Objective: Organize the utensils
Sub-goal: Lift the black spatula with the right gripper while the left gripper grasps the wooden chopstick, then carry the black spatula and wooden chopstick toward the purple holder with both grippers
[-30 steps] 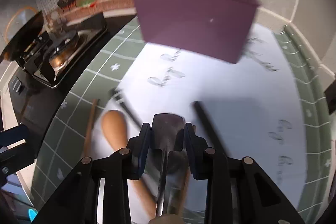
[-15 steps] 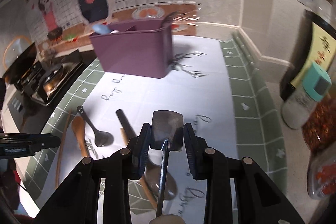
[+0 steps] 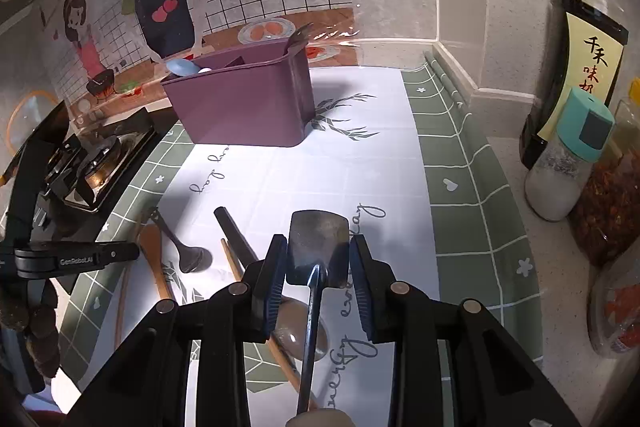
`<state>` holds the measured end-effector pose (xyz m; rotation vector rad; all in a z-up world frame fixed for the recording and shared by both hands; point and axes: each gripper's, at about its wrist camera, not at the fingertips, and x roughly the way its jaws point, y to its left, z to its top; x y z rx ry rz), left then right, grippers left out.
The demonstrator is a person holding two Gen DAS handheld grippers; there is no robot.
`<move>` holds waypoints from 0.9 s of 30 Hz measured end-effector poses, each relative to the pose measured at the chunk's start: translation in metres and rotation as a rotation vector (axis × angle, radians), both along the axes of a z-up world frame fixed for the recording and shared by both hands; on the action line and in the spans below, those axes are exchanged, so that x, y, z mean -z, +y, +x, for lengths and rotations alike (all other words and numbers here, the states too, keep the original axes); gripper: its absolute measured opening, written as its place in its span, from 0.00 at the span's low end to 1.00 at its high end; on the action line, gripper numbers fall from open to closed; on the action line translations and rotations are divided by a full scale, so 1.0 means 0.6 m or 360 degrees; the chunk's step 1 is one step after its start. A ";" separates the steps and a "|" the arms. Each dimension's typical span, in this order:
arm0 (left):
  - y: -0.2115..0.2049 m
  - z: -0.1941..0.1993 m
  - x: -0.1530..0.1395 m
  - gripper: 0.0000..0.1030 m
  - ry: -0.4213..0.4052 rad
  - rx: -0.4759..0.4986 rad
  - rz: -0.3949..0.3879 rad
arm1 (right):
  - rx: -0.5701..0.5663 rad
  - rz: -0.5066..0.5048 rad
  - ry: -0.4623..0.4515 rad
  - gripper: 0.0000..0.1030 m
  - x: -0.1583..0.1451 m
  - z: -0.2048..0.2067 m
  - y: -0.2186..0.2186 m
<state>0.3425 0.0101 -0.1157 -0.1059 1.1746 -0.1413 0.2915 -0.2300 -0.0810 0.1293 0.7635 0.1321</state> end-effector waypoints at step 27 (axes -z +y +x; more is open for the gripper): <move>0.037 -0.057 -0.171 0.05 -0.0442 0.0105 -0.0314 | -0.0192 0.0036 -0.0039 0.07 -0.040 0.008 0.034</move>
